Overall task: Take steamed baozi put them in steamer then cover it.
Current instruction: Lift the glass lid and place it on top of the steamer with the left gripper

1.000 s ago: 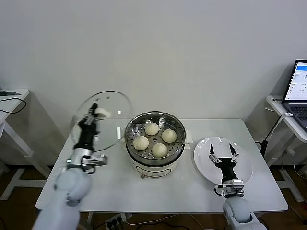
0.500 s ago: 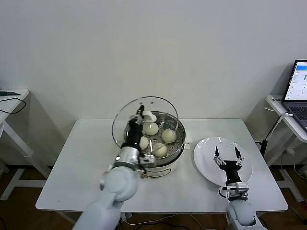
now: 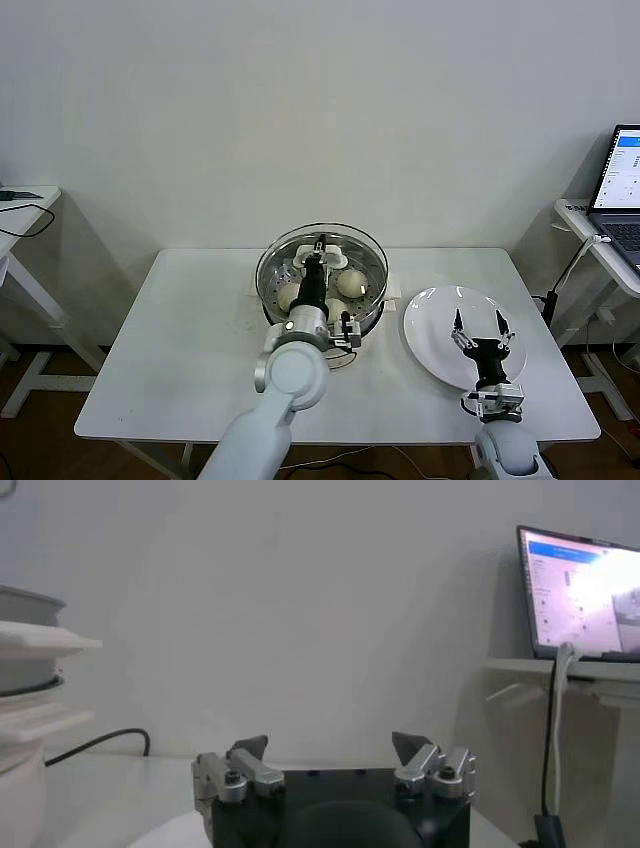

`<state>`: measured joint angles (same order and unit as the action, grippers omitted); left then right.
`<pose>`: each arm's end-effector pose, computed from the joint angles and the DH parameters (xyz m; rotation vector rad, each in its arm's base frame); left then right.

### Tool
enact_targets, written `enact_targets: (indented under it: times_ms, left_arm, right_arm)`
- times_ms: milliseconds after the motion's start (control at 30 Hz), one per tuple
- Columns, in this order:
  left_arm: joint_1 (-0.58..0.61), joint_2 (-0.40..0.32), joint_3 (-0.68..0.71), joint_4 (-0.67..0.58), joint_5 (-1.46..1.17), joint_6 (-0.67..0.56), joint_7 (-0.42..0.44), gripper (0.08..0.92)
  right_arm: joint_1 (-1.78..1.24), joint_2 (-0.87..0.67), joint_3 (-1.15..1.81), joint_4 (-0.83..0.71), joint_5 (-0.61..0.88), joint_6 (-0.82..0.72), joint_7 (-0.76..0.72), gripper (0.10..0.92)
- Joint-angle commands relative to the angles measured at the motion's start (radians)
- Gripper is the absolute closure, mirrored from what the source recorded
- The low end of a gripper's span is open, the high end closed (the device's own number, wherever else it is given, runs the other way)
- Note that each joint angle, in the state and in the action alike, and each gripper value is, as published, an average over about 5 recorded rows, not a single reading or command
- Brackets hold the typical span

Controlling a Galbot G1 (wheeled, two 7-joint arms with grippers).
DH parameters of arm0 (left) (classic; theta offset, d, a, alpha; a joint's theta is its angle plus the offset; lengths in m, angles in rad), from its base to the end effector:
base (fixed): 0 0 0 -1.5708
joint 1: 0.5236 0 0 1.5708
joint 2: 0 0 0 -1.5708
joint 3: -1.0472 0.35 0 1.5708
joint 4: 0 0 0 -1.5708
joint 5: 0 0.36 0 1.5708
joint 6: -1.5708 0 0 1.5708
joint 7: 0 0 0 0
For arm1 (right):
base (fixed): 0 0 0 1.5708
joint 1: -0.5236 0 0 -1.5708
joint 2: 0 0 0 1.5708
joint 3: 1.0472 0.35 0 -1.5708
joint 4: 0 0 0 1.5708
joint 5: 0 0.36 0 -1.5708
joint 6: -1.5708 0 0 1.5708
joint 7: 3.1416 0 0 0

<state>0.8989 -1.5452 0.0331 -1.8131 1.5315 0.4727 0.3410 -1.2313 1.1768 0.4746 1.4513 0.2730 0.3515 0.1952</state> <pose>0.3331 -0.1779 -0.2215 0.1305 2.2684 2.0480 0.2833 -0.1347 -0.4286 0.2399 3.0779 -0.1748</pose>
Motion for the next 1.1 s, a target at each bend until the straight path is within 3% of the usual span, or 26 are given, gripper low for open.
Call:
enact_targets:
  times_ms: [33,367,1100]
  left_arm:
    - [-0.014,-0.073,0.000,0.089,0.075,0.008,0.023,0.804]
    - [-0.023,-0.089,-0.022,0.163,0.060,-0.006,-0.035,0.804]
    - [-0.030,-0.112,-0.037,0.208,0.075,-0.014,-0.065,0.804]
  right_arm:
    - [0.003,0.000,0.004,-0.005,-0.001,0.001,-0.001,0.203]
    - [0.006,0.004,-0.003,-0.004,-0.008,0.000,-0.003,0.203]
    - [0.011,0.006,-0.004,-0.008,-0.010,0.001,-0.006,0.203]
